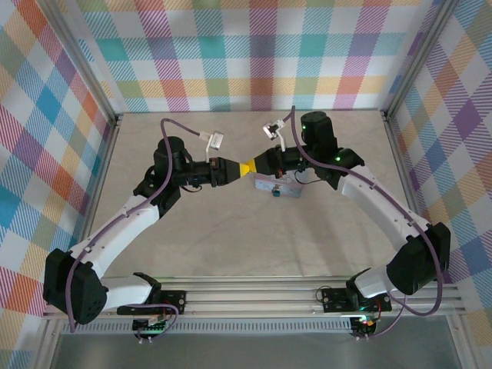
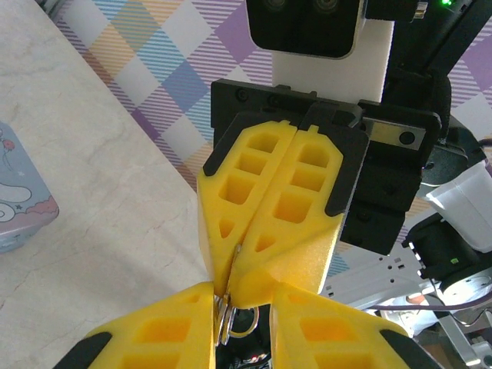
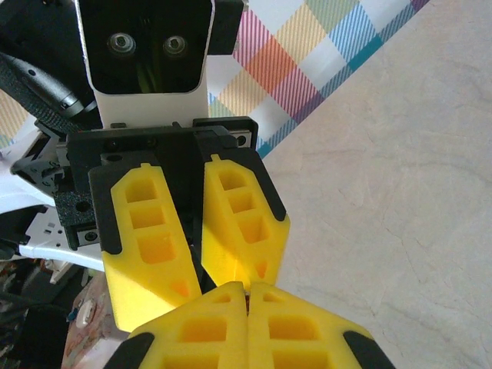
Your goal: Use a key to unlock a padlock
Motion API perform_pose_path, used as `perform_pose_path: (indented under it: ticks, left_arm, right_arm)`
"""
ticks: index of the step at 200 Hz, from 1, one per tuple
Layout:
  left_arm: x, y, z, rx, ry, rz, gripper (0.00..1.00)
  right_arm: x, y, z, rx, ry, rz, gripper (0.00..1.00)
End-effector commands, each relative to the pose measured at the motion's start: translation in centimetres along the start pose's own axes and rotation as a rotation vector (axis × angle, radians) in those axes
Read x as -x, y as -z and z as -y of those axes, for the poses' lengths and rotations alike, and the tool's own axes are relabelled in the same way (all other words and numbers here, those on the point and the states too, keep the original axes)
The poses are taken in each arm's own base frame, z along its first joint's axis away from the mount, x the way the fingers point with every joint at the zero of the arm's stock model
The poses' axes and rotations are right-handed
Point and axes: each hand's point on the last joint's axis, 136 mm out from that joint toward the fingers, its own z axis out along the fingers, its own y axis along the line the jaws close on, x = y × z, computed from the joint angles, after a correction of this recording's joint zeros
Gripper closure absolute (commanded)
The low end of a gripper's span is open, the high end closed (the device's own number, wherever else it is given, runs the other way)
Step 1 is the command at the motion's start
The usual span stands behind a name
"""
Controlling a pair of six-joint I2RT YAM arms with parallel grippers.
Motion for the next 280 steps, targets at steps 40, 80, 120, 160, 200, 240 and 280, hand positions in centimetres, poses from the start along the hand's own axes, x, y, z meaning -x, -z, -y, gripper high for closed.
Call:
perform_pose_path:
  ticks: [40, 80, 120, 160, 200, 240, 280]
  left_arm:
    - [0.2, -0.1, 0.3, -0.035, -0.011, -0.001, 0.76]
    - [-0.2, -0.2, -0.7, -0.004, 0.011, -0.009, 0.69]
    - [-0.7, -0.3, -1.6, 0.027, 0.025, -0.026, 0.73]
    - [-0.9, -0.1, -1.5, 0.029, 0.02, -0.027, 0.81]
    - [-1.0, -0.1, -1.4, 0.021, 0.017, -0.03, 0.94]
    - [-1.1, 0.0, -1.4, 0.021, 0.015, -0.032, 1.0]
    - [-1.0, 0.3, -2.4, 0.063, 0.028, -0.002, 1.0]
  right_arm:
    - [0.5, 0.1, 0.3, -0.001, -0.016, 0.037, 1.0]
    - [0.6, 0.3, 0.4, -0.018, -0.013, 0.049, 1.0]
    - [0.7, 0.4, 0.2, -0.017, -0.017, 0.052, 1.0]
    - [0.9, 0.5, 0.9, -0.065, -0.035, 0.069, 1.0]
    - [0.9, 0.3, 0.8, -0.042, -0.057, 0.067, 1.0]
    - [1.3, 0.3, 0.6, -0.032, -0.078, 0.085, 1.0]
    - [2.3, 0.9, 0.9, -0.078, -0.174, 0.14, 0.55]
